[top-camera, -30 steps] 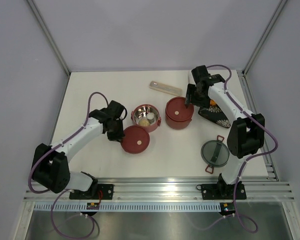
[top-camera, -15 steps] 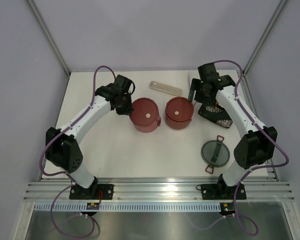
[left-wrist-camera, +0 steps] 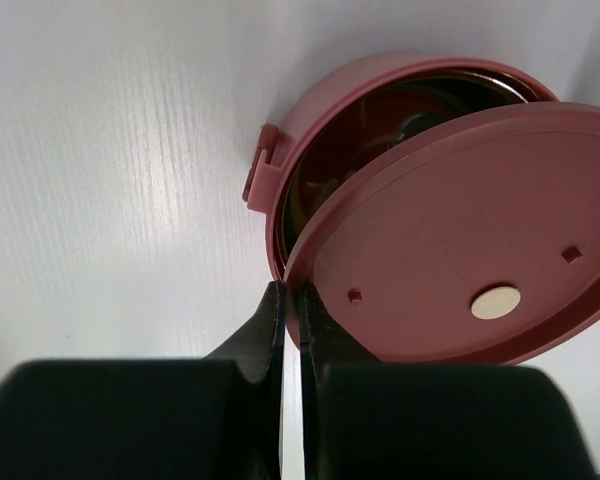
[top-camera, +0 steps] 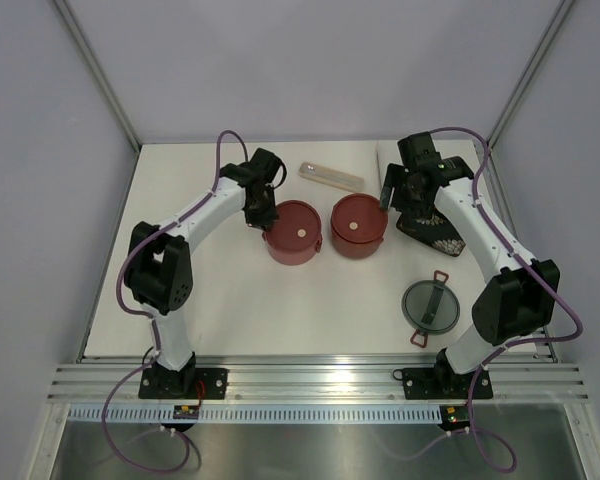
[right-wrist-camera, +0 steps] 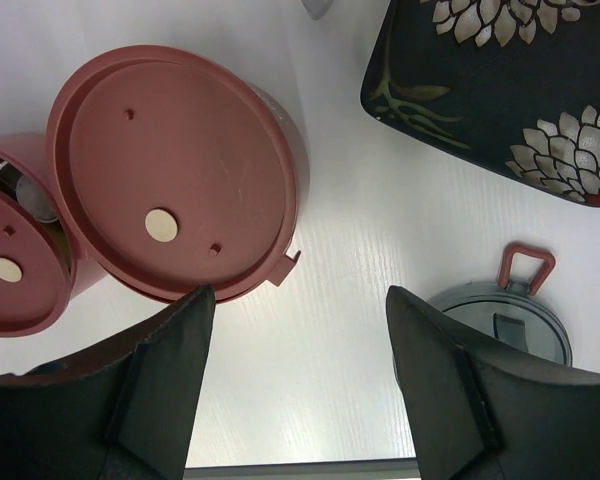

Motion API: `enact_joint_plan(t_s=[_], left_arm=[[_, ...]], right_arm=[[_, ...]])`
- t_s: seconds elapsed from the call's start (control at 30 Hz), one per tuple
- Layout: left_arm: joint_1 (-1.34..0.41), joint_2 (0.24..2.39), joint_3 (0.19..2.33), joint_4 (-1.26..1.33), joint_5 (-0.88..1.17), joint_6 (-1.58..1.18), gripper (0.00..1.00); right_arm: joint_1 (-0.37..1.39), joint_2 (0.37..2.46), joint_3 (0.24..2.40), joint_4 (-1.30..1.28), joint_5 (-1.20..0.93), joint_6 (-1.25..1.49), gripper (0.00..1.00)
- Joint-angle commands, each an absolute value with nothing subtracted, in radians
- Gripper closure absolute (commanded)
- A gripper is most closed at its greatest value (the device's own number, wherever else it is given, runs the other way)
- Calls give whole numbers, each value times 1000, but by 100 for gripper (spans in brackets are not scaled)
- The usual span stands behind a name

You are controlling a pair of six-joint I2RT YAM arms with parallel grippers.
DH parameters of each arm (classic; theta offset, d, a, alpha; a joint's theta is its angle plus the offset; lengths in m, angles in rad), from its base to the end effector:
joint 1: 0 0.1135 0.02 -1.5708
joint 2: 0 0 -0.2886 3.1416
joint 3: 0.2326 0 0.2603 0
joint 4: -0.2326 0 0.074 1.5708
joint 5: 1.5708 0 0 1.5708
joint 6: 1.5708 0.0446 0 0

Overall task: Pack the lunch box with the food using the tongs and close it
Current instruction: Close the box lid on the packing box.

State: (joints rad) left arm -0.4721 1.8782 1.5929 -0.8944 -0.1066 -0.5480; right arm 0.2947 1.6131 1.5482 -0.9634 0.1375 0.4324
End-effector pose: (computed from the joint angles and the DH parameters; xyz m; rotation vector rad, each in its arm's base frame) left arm 0.3694 -0.1833 0.2654 -0.1332 2.7427 -0.1377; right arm 0.3366 0.0958 0.3441 0.2273 2.5763 0.0893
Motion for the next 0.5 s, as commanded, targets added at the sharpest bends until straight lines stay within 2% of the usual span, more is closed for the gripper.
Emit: enact_joint_plan(t_s=[0.0,0.33,0.4,0.47], left_arm=[[-465,1905,1649,-876,-144,-561,100],[-463,1939,1652,-884,-153,-561,100],[-463,1947,1654,-887,-144,-563,97],[-462,1947,1655,-888,-144,-561,87]], right_arm=[[298,1577,1540,-945,137,445,24],[298,1572,1534,-948,137,449,24],[299,1575,1532,-943,135,449,24],[298,1577,1532,-942,130,449,24]])
